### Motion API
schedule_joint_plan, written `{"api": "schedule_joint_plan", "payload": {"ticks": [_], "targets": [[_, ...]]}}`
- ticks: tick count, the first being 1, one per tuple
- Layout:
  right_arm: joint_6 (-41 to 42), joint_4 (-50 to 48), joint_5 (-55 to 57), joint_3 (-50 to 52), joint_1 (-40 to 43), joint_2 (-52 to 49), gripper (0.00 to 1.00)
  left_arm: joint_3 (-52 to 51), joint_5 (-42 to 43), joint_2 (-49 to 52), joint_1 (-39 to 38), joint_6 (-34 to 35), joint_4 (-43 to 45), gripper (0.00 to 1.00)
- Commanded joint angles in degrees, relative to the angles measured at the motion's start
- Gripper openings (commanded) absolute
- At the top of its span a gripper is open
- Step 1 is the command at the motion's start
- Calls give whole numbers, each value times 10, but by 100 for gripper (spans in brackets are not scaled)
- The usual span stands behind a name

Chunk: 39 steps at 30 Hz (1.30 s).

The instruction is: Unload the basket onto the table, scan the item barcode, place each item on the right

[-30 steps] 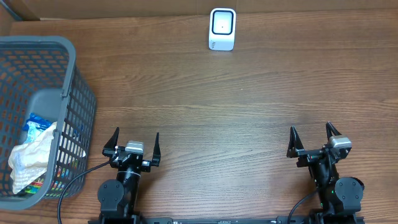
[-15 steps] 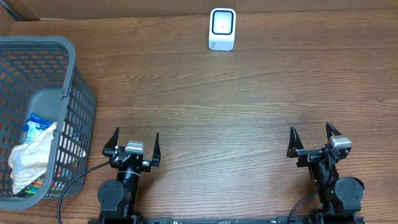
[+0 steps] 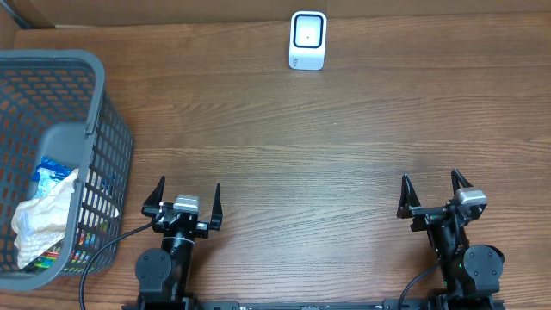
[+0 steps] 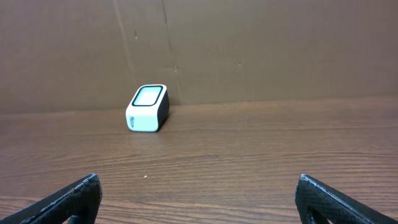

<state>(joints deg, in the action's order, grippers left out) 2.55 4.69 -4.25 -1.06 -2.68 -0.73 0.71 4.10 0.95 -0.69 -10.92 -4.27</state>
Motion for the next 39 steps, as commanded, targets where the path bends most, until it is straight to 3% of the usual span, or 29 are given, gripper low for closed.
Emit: {"api": "schedule_joint_plan", "payload": {"ticks": [1, 10, 23, 31, 39], "targets": [[-2, -3, 0, 6, -2, 5, 100, -4, 2, -7, 3, 4, 1, 100], [6, -32, -3, 6, -2, 5, 100, -4, -17, -7, 3, -13, 2, 100], [7, -109, -26, 3, -2, 5, 100, 39, 61, -6, 3, -29, -16, 100], [11, -102, -64, -58, -2, 5, 100, 211, 101, 103, 3, -42, -130, 100], [19, 14, -63, -217, -2, -64, 100, 507, 140, 369, 3, -40, -274, 100]]}}
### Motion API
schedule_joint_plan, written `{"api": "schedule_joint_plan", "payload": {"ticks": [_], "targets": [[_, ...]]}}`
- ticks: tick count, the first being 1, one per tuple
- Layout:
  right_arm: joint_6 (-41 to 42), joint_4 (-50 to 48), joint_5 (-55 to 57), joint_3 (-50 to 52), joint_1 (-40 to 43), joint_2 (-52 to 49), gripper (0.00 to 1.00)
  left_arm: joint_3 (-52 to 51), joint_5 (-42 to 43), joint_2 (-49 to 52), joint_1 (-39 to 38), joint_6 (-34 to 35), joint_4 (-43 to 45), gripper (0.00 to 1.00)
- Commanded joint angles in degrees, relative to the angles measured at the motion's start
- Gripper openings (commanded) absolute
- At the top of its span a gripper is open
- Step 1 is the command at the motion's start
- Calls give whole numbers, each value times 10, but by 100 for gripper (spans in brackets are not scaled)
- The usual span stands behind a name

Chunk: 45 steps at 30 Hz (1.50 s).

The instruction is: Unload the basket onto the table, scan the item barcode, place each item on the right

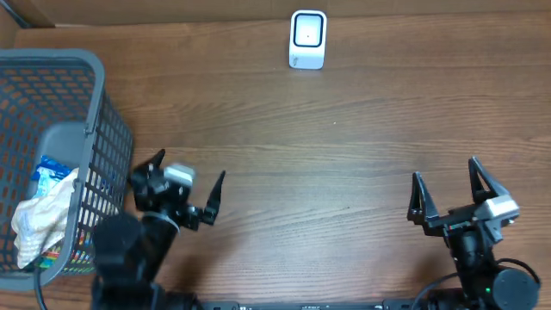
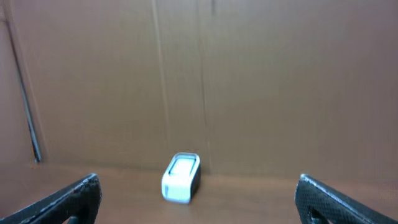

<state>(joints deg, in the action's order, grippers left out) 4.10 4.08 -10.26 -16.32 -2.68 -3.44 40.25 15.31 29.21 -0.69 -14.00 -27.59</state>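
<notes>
The white barcode scanner (image 1: 307,39) stands at the table's far edge, its window also facing me in the right wrist view as scanner (image 2: 181,178). The items lie in the grey basket (image 1: 93,95) at the left: a white crumpled bag (image 1: 41,220) and a blue packet (image 1: 50,172). My left gripper (image 1: 179,182) is open, turned toward the basket, close beside its right wall. My right gripper (image 1: 448,186) is open and empty near the front right; its gripper (image 2: 198,202) fingers frame the scanner far ahead.
A brown cardboard wall (image 2: 249,81) backs the table behind the scanner. The basket's mesh wall (image 1: 112,164) stands just left of the left arm.
The left arm has swung left and tilted toward the basket. The right arm has shifted slightly right and its camera has tilted up, so the scanner sits lower in its view.
</notes>
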Motion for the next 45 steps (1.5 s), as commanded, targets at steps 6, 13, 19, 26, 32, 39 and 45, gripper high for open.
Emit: {"api": "schedule_joint_plan", "payload": {"ticks": [6, 13, 19, 26, 32, 39, 45], "targets": [[-9, 132, -3, -246, -2, -190, 100, 387, 28, 266, 3, -8, -219, 100], [-24, 355, -4, -537, -2, -413, 100, 665, 63, 422, 3, -8, -388, 100], [-24, 565, -60, -766, -2, -582, 100, 690, 94, 445, 3, -6, -415, 100], [-24, 610, -96, -784, -2, -652, 100, 690, 143, 447, 3, -6, -454, 100], [-24, 624, -111, -784, -2, -684, 100, 691, -99, 446, 13, 150, -426, 98], [-24, 631, -111, -781, -2, -695, 100, 691, -301, 471, 196, 480, -528, 100], [-24, 644, -111, -781, -2, -698, 100, 690, -258, 550, 364, 499, -595, 100]]}}
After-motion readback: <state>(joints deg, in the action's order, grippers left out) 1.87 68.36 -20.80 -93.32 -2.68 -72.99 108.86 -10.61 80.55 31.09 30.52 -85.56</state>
